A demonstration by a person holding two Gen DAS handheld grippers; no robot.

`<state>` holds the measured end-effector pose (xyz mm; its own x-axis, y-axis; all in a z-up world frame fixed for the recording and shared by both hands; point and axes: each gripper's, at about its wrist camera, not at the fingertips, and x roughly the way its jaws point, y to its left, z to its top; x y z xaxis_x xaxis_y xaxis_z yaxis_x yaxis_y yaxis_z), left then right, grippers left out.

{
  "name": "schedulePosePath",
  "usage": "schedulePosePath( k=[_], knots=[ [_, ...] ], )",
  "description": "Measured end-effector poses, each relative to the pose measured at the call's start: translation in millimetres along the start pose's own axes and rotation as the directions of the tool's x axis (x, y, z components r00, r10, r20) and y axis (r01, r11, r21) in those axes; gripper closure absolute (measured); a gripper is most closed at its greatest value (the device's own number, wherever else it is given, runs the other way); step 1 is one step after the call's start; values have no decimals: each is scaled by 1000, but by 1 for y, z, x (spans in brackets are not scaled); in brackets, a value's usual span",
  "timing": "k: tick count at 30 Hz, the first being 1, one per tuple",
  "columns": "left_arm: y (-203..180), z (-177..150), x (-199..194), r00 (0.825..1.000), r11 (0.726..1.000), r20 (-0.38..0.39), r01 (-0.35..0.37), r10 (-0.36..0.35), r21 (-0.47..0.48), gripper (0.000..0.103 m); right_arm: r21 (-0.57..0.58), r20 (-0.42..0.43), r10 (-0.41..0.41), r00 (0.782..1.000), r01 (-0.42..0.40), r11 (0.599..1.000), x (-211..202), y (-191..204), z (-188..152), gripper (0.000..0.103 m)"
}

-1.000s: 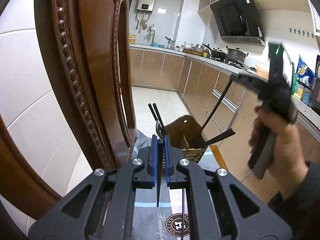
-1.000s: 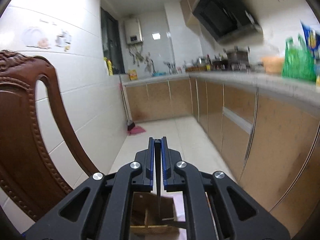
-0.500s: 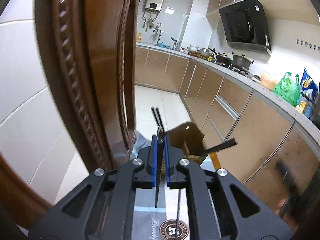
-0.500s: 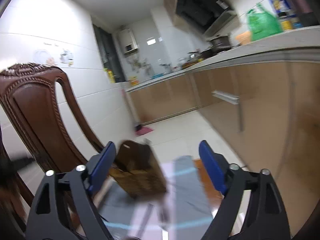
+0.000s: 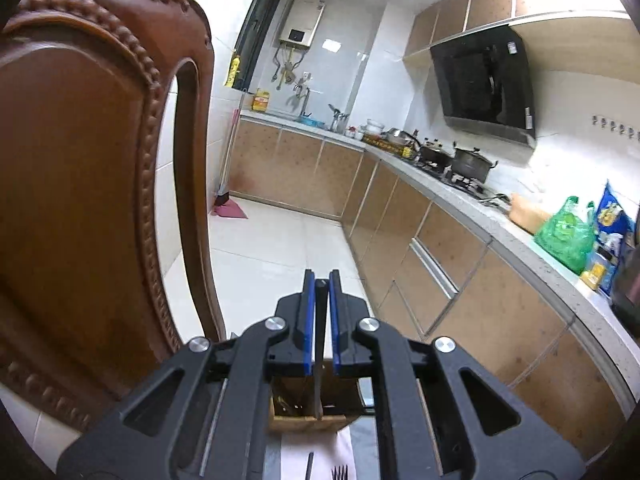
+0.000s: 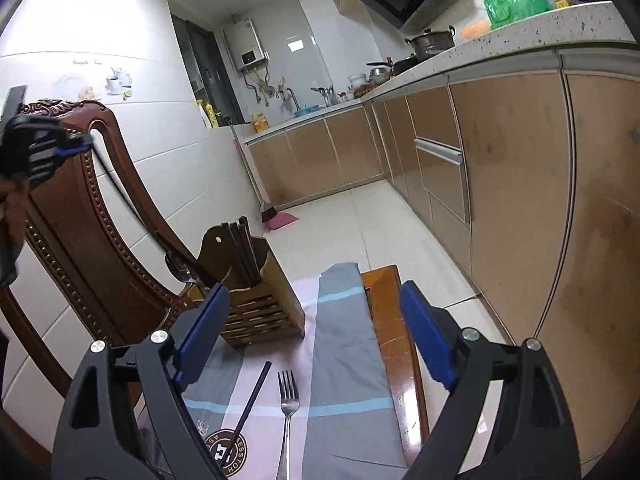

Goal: Organize utensils
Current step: 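Open both grippers over the holder and pull them back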

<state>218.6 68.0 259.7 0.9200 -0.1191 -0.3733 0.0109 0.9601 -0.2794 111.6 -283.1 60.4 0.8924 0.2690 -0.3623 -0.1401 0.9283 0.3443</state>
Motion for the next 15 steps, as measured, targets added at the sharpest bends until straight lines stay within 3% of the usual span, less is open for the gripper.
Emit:
schedulePosePath(
  k=[4,6,8,10,13,15],
  knots=[
    [11,-12,43,998,999,-64,-2,-1,-44,96,-4,-9,13,1000,-13,1000,2,1,0,18],
    [20,-32,68,990,998,-139,3,-12,-61,96,-3,-22,19,1000,-19,1000,5,1,-1,18],
    [30,-61,90,971,998,-240,-7,-9,-66,81,-2,-39,27,999,-27,1000,8,2,-2,18],
    [31,-87,88,961,999,-276,-7,-3,-34,38,-8,-55,32,998,-33,999,11,4,-3,18],
    [26,-129,59,962,998,-272,-16,33,64,16,-12,-74,48,996,-49,999,13,6,-3,18],
    [21,-163,36,955,990,-292,-21,61,140,14,-29,-88,49,995,-52,998,14,10,-4,18]
  ],
)
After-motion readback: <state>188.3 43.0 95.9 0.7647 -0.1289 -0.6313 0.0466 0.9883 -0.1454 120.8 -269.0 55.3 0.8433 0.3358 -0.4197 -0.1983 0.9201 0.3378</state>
